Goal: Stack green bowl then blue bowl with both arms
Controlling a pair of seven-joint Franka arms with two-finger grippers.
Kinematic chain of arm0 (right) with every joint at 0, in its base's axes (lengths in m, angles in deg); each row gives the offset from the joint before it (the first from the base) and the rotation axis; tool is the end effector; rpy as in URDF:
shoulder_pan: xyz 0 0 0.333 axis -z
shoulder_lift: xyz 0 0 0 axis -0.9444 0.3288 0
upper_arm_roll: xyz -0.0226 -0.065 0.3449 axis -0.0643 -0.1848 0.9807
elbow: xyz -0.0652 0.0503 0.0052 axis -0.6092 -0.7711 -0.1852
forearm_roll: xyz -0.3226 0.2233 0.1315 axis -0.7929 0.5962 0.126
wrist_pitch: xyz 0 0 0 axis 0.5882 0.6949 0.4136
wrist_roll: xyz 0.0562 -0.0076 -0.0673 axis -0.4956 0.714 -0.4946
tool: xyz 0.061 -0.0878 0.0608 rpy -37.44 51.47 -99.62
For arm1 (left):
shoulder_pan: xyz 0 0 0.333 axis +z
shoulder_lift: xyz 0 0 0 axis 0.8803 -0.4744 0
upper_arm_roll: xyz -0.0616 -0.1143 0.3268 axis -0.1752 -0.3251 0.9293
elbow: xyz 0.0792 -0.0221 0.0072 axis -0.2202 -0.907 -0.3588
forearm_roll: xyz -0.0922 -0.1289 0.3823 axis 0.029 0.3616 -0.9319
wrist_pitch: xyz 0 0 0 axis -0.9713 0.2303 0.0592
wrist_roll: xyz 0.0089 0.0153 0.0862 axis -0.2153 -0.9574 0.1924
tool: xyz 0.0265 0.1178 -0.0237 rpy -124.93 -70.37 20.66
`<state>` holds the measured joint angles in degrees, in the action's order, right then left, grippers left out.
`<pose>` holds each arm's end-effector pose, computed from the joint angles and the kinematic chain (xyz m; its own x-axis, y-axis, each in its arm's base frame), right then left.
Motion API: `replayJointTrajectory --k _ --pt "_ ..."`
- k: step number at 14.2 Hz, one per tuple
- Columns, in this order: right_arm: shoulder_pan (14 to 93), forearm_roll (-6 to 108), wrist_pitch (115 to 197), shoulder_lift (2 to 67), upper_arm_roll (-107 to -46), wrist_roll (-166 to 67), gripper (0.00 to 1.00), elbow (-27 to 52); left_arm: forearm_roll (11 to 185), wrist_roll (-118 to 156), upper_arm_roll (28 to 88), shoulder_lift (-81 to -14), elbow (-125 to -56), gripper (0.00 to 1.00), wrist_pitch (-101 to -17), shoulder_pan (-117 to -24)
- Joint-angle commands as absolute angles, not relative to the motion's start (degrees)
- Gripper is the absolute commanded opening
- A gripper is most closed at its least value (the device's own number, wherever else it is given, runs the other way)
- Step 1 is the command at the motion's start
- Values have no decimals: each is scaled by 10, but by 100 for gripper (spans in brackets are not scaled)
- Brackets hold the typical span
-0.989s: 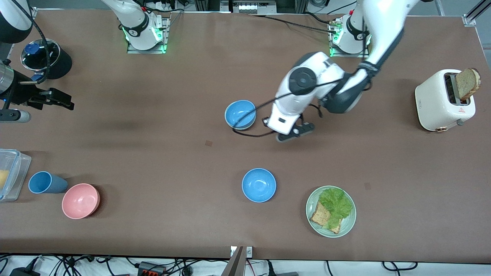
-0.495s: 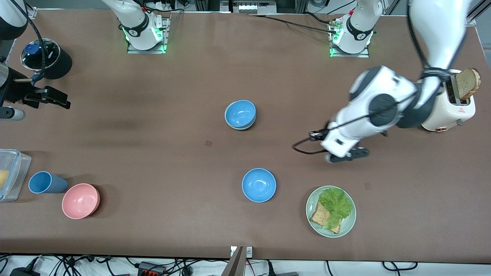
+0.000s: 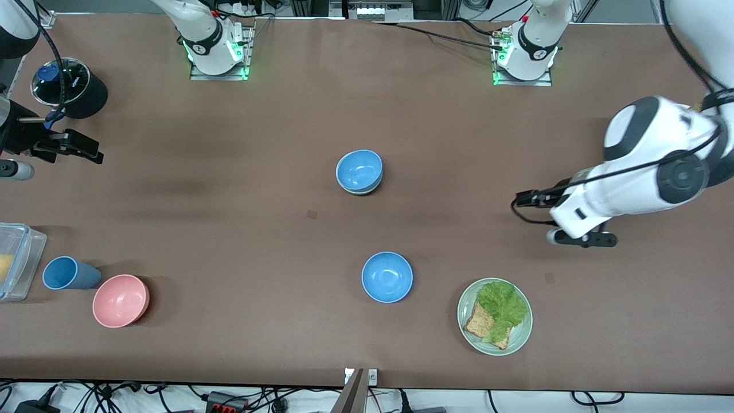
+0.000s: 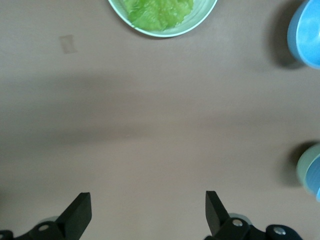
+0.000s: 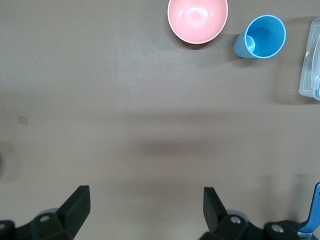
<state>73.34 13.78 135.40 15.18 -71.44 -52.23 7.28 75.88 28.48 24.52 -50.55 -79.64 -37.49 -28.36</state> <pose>0.5999 -0.0290 0.5799 0.9986 -0.0125 -0.0514 -0.0125 -0.9999 0.0000 0.6623 -0.0983 0.4436 0.9721 -0.0791 -0.2209 -0.0552 -0.9921 0.1125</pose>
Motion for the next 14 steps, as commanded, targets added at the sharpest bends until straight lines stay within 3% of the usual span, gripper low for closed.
replayJointTrajectory --k 1,5,10,14 --pt "728 126 1357 143 -715 -516 100 71 762 227 238 -475 -779 100 -322 -257" --pt "727 123 1351 145 -713 -524 100 66 778 181 303 -416 -787 100 -326 -270" --pt "727 124 1352 144 -711 -517 100 66 854 184 556 -337 -809 100 -341 -427" --pt "727 125 1361 147 -711 -518 100 67 869 188 680 -285 -812 100 -335 -528"
